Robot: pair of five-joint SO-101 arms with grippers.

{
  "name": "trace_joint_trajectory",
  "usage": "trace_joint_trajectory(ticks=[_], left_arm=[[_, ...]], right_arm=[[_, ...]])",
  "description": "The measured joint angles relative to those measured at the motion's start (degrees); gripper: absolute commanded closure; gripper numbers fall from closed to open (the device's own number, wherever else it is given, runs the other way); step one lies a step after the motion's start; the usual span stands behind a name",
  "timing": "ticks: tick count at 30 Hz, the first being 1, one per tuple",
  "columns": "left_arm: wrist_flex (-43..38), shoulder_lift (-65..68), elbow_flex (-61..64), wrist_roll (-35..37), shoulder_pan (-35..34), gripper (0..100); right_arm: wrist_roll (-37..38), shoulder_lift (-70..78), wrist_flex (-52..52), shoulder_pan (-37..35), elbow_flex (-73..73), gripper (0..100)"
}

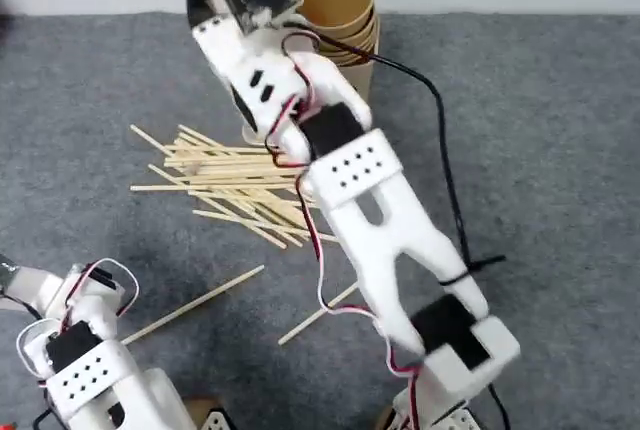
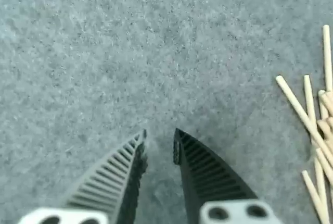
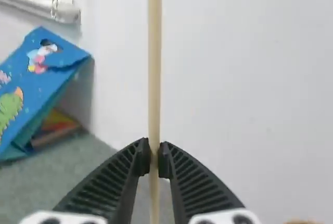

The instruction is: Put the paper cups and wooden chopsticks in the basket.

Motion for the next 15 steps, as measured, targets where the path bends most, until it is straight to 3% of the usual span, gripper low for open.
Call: trace_joint_trajectory(ticks=[4,15], left_arm=[[0.0,0.0,0.0,0.0,0.0,91],[0.0,0.0,0.0,0.0,0.0,91]], right_arm=[[-4.48,5.8,0.0,0.62,-5.98,99.1],[-5.27,13.36,-0.35,4.13,-8.26,99.1]])
